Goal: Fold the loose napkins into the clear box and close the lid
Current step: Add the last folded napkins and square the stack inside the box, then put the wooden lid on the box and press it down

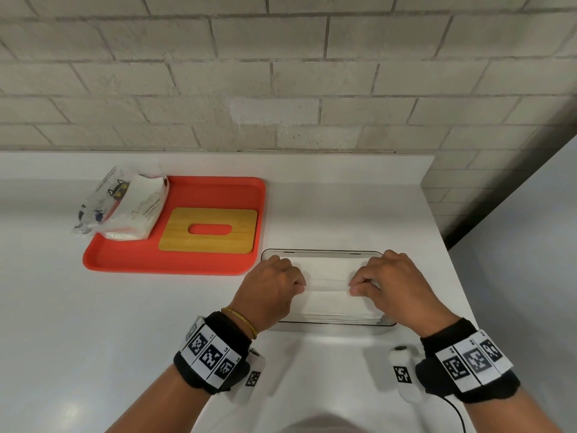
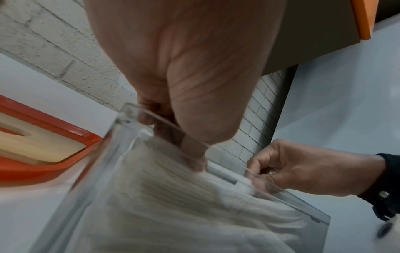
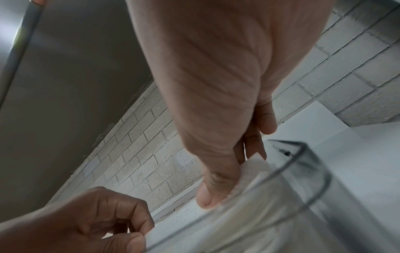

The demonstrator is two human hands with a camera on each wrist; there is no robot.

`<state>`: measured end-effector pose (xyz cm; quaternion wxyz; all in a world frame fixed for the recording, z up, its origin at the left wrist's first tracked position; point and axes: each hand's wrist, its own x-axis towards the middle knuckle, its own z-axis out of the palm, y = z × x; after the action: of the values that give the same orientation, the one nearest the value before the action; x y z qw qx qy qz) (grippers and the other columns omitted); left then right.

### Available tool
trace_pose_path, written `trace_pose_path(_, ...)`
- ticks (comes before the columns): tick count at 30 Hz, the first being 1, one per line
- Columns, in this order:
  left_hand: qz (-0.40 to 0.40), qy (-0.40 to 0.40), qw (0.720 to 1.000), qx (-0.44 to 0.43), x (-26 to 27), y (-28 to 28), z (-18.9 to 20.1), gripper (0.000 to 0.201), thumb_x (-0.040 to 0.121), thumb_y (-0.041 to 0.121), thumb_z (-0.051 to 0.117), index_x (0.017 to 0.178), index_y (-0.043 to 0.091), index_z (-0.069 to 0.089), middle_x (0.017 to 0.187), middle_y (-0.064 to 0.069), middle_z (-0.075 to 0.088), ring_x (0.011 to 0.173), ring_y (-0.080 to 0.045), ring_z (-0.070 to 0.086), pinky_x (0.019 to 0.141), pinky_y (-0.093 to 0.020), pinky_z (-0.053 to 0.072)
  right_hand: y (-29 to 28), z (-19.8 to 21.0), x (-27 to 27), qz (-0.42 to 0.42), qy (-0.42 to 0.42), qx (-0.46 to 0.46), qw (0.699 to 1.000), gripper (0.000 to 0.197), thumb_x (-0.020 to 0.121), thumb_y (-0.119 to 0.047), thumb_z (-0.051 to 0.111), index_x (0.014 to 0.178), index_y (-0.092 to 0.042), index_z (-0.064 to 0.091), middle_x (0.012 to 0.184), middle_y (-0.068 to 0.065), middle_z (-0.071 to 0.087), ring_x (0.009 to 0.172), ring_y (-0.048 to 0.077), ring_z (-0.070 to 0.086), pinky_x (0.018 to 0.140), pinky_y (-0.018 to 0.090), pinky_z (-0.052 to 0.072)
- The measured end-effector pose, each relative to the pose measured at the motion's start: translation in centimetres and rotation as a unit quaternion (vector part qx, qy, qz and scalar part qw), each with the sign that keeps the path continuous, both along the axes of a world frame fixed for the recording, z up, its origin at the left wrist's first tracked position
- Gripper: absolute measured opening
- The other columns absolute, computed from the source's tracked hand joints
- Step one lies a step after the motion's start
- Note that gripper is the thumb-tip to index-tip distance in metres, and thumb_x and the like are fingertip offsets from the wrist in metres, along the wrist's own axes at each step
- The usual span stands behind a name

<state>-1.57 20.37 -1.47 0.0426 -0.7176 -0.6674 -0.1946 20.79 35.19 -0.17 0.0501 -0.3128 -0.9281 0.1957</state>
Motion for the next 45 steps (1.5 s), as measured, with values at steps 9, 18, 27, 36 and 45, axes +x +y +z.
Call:
trace_pose_path(9,0.066,-0.031,0.987,-0.145,-1.5,1.1,-0.3,0.014,0.102,0.029,0.06,0.093,0.026,0.07,0.089,0.008,0.07,0.087,-0.017,0.055,0.087,-0.037,0.048,0.8,0.7,-0.7,-0.005,-0.084,-0.003,0.996,0.013,0.103,-0.033,0.061,0.095,-0.038,0.07,0.087,-0.022,0.064,0.093,0.011,0.046,0.09,0.027,0.033)
trace_pose_path(18,0.096,0.005,0.981,-0.169,-2.0,1.6,-0.1,0.032,0.101,0.049,0.058,0.096,0.021,0.072,0.094,0.001,0.072,0.098,-0.023,0.057,0.092,-0.038,0.043,0.8,1.5,-1.3,-0.013,-0.06,0.021,0.998,0.015,0.086,-0.047,0.078,0.089,-0.034,0.071,0.089,-0.017,0.065,0.094,0.011,0.047,0.089,0.029,0.034)
trace_pose_path(27,0.096,-0.025,0.981,-0.165,-2.2,1.9,-0.1,0.032,0.098,0.051,0.061,0.095,0.021,0.073,0.094,0.003,0.072,0.097,-0.021,0.056,0.093,-0.037,0.042,-0.1,-0.2,-1.7,0.042,0.013,0.035,0.998,0.054,0.057,0.021,0.082,0.083,-0.026,0.079,0.081,-0.012,0.067,0.077,0.012,0.052,0.062,0.029,0.05)
trace_pose_path(36,0.093,-0.052,0.985,-0.134,-2.4,1.7,-0.7,0.03,0.095,0.05,0.065,0.09,0.021,0.073,0.087,0.003,0.07,0.094,-0.021,0.056,0.092,-0.038,0.043,-3.3,1.2,-2.6,0.074,-0.073,0.0,0.995,0.074,0.078,0.016,0.057,0.139,-0.027,0.064,0.127,-0.006,0.062,0.12,0.018,0.058,0.082,0.029,0.052)
trace_pose_path(45,0.08,-0.104,0.988,-0.082,-3.5,1.2,-0.8,0.029,0.09,0.056,0.069,0.093,0.027,0.072,0.093,0.016,0.059,0.098,-0.011,0.053,0.092,-0.024,0.035,-6.1,-0.5,-2.7,0.06,-0.044,0.12,0.99,0.048,0.092,-0.063,0.047,0.121,-0.033,0.072,0.11,-0.003,0.066,0.095,0.02,0.066,0.072,0.034,0.059)
